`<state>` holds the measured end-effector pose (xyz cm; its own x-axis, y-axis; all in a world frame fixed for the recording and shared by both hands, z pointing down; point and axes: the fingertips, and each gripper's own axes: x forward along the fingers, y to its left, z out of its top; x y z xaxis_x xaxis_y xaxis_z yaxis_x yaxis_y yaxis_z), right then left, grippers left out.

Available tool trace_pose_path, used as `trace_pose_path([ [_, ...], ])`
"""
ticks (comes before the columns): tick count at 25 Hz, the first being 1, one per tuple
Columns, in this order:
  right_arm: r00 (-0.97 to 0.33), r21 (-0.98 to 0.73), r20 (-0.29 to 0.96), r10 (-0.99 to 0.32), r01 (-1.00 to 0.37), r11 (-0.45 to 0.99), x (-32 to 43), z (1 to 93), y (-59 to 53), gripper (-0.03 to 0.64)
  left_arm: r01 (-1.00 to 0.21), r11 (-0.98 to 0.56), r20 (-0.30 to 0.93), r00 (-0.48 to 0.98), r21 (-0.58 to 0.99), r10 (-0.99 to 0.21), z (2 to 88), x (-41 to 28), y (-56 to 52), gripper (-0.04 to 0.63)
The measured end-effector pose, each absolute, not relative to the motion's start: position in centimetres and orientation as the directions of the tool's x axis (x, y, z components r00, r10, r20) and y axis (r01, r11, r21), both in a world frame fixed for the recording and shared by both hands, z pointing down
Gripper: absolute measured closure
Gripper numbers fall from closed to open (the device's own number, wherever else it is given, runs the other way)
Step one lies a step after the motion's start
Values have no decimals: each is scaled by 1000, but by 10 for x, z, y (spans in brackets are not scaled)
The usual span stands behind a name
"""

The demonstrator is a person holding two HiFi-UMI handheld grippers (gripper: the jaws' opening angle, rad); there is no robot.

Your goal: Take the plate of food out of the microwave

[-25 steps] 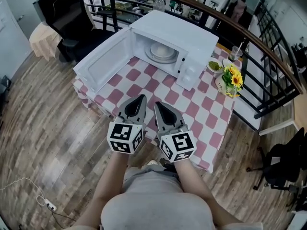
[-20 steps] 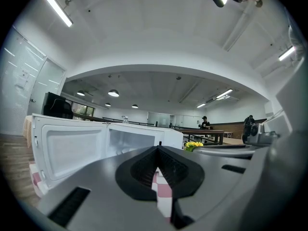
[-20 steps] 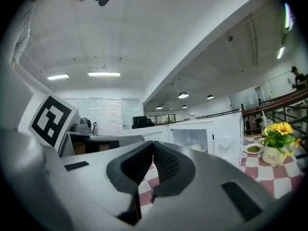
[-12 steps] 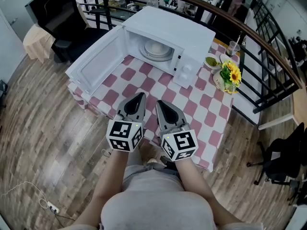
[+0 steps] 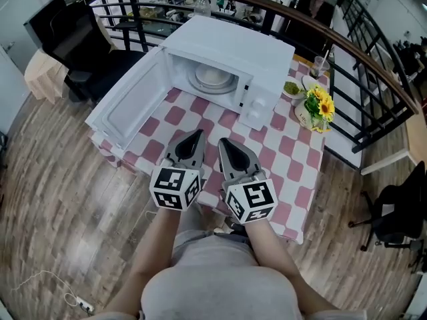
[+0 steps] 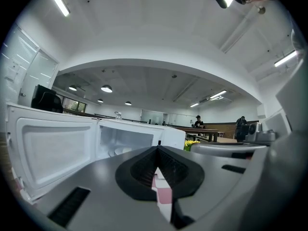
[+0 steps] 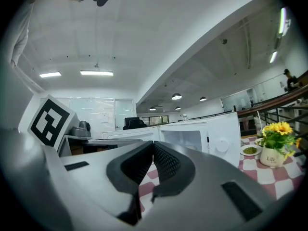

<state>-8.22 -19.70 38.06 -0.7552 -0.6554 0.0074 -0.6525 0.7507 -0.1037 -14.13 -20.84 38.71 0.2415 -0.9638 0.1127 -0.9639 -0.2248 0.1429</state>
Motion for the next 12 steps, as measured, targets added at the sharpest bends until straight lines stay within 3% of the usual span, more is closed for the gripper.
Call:
trace_pose_path([
  [12,-693,-103,34,-720,-719,687,-104,391,-258,591,-933,-268,176,314,242,-933,404,-170,-288,594],
])
